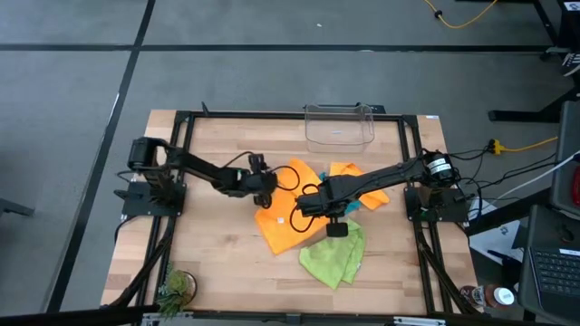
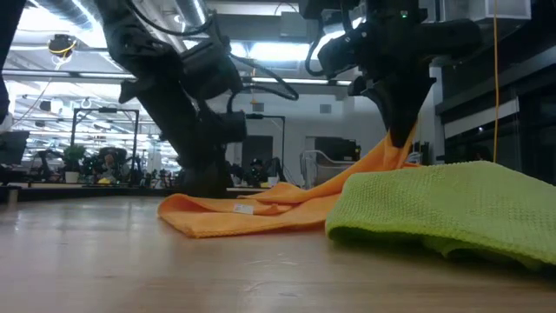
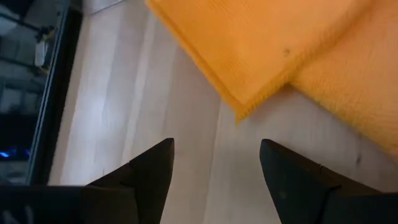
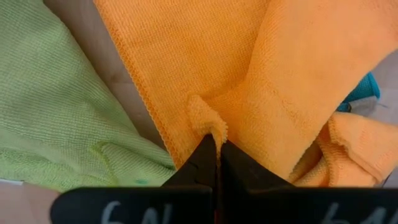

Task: Fold microfiber towels
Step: Fold the left yellow microfiber cloth

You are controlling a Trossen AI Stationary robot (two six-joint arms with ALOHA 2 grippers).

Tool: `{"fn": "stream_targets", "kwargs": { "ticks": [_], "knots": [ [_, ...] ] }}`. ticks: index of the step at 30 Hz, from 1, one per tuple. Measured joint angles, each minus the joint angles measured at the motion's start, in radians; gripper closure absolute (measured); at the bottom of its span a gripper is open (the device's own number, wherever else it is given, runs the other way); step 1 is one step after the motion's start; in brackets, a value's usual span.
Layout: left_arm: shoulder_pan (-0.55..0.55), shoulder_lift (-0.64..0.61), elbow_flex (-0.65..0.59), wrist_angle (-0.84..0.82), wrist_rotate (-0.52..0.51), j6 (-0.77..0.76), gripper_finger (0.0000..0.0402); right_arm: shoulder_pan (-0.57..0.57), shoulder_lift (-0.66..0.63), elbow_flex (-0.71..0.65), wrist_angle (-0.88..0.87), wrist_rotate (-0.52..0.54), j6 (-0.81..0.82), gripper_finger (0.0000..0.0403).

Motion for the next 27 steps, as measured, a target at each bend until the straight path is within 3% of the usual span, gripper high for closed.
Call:
{"fn": "stream_targets", "kwargs": {
  "ticks": [20,27],
  "knots": [
    [0.005,0.03,0.002,0.152,0.058,0.329,0.017,0.0,0.0,0.0,0.005,0.0,-0.026,0.0396],
    [0.043,0.045,0.002,0.187,0.126,0.421,0.0183,0.0,0.0,0.0,0.005,0.0,-0.026,0.0396]
  ]
}}
